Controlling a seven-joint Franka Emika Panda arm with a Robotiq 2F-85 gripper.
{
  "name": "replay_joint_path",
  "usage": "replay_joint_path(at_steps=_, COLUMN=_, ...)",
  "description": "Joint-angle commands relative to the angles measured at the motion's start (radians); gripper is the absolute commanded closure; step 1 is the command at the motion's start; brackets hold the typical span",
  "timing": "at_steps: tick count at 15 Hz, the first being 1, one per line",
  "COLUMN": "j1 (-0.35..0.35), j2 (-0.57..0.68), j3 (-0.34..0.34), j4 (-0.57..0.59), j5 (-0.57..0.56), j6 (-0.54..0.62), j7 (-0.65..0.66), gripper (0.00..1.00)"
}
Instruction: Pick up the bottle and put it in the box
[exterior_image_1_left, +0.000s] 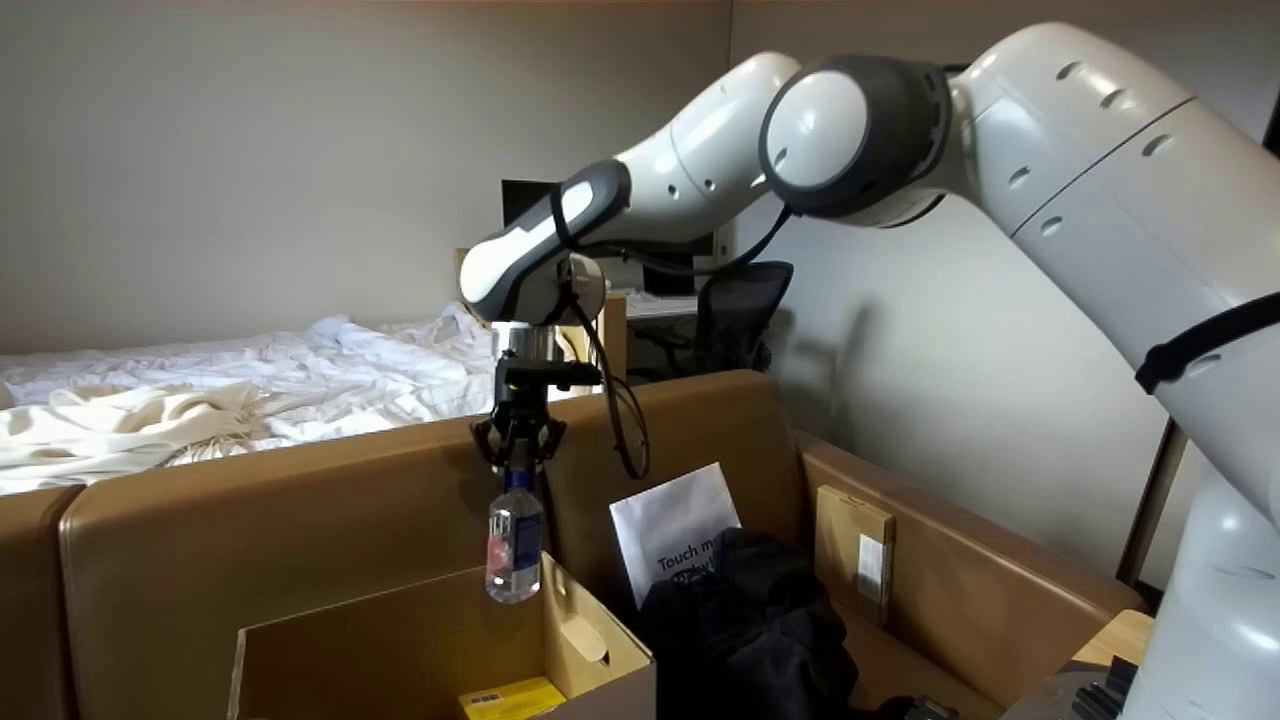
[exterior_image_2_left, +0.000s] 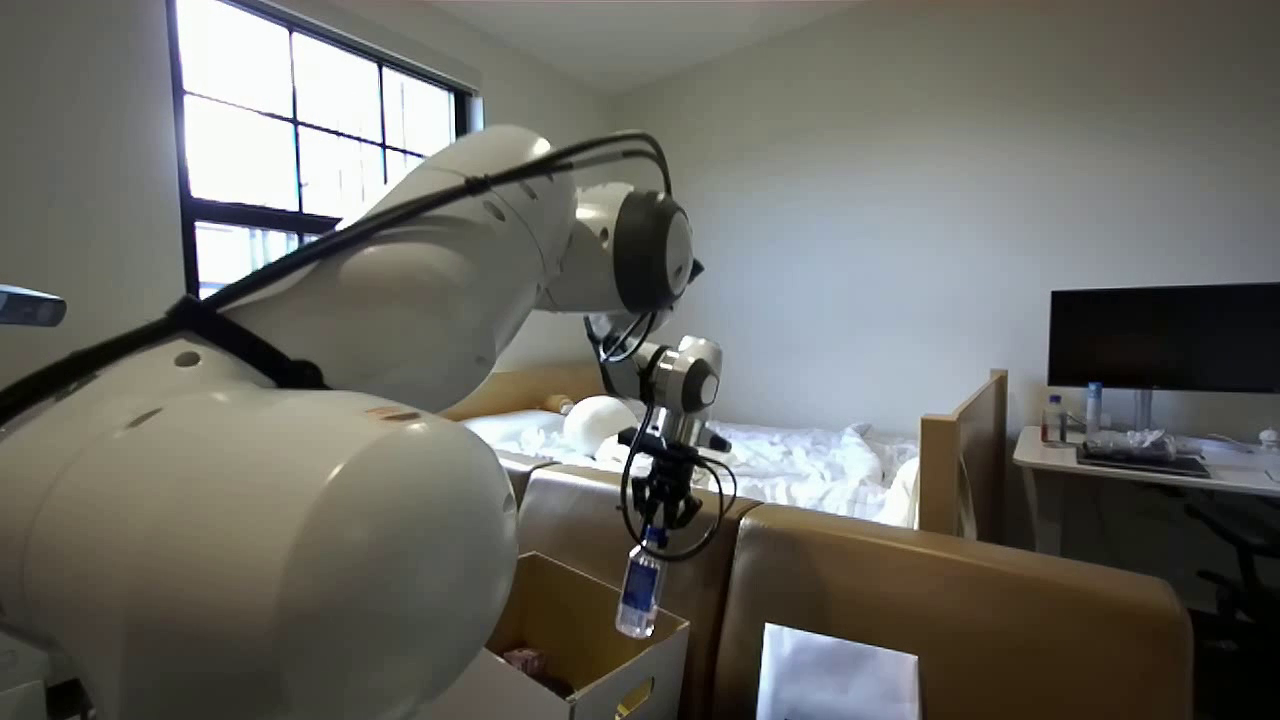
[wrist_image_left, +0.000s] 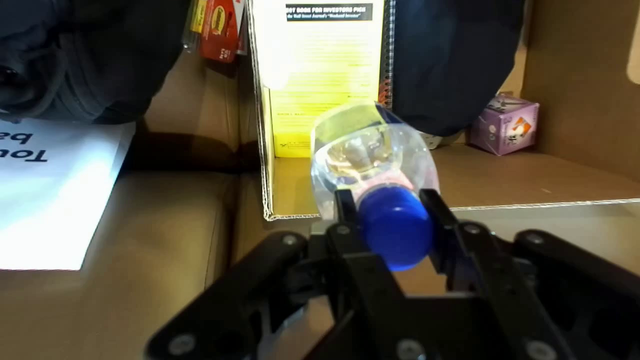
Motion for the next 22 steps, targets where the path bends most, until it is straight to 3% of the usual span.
replay_joint_path(at_steps=1, j1=0.027, j2=0.148, j3=-0.030, j4=0.180, j5=-0.037, j6=-0.043, j7=0.078, gripper=0.86)
replay_joint_path(at_steps=4, j1=0.045, j2=0.138, j3=-0.059, j4=0.200, j5=-0.037, j6=0.006, j7=0.174, gripper=0.86)
replay_joint_path(at_steps=11, j1=0.088, j2=0.162, j3=-0.082, j4=0.255, j5=-0.053, j6=-0.094, j7=0.295, gripper=0.86)
replay_joint_path(at_steps=22, j1=0.098, j2=0.139, j3=-0.154, j4=0.092, j5=-0.065, j6=0.047, j7=0.466, gripper=0.86)
